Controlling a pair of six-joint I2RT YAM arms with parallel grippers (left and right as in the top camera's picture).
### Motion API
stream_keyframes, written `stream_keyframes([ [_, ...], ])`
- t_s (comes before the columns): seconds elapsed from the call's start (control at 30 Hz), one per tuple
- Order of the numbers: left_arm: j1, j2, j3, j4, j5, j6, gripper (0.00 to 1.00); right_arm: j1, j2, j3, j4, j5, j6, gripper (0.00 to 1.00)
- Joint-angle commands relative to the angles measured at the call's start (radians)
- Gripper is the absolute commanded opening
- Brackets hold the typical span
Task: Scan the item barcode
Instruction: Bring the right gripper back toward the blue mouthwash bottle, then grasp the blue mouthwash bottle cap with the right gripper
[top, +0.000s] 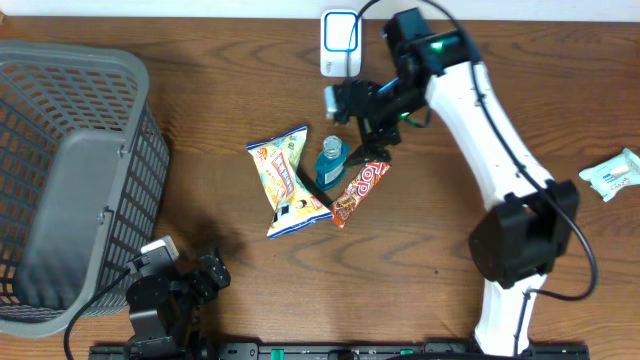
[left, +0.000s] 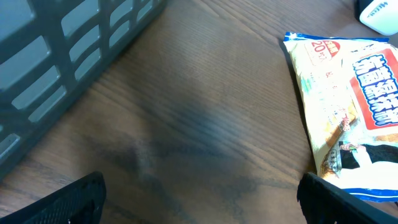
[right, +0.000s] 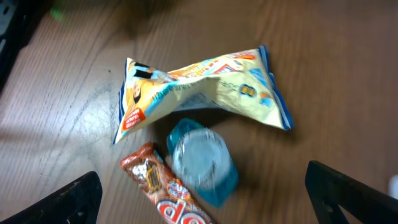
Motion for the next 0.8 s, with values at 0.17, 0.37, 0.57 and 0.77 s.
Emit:
stream_keyframes([
  [0.17, 0.002, -0.006, 0.008, -0.003, -0.005, 0.008, 0.98, 0.043, 0.103, -0.007, 0.014, 0.039, -0.029, 0.99],
  [0.37, 0.002, -0.006, 0.009, -0.003, -0.005, 0.008, 0.98, 0.045, 0.124, -0.007, 0.047, 0.039, -0.029, 0.99],
  [0.57, 0.002, -0.006, 0.009, -0.003, -0.005, 0.008, 0.98, 0.05, 0.138, -0.007, 0.076, 0.033, -0.032, 0.98],
  [0.77, 0.002, -0.006, 0.009, -0.003, -0.005, 0.008, 0.98, 0.05, 0.183, -0.007, 0.079, -0.027, -0.049, 0.98],
])
